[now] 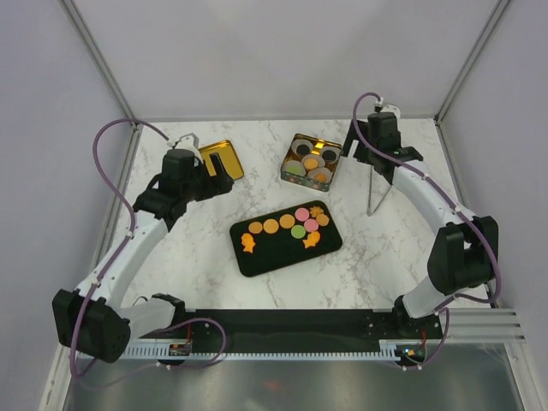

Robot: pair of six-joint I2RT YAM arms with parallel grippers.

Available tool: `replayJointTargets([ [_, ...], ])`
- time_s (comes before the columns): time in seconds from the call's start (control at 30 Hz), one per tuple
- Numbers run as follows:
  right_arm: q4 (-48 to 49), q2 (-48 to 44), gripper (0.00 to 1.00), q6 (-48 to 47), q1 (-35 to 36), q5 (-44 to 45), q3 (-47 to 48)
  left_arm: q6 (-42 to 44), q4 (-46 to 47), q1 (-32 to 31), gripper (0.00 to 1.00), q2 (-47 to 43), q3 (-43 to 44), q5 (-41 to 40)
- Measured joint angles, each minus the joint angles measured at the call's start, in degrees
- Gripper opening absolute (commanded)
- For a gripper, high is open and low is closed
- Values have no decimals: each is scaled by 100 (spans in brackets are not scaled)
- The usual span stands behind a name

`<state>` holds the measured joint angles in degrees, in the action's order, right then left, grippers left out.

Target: Pack the cookies

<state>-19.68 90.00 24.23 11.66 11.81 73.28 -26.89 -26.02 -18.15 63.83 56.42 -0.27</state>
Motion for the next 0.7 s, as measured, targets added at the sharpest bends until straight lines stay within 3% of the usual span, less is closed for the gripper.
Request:
replayJointTargets([
  [0.27,118,732,93,-59,750,-533,625,-87,-9,946,87,2304,1515,-822],
  [0.43,125,831,92,-149,774,-850,581,-17,63,1537,86,3692,2312,-748],
  [0.7,205,774,93,-199,774,-1071,472,-17,129,1919,84,4983,2774,-275],
])
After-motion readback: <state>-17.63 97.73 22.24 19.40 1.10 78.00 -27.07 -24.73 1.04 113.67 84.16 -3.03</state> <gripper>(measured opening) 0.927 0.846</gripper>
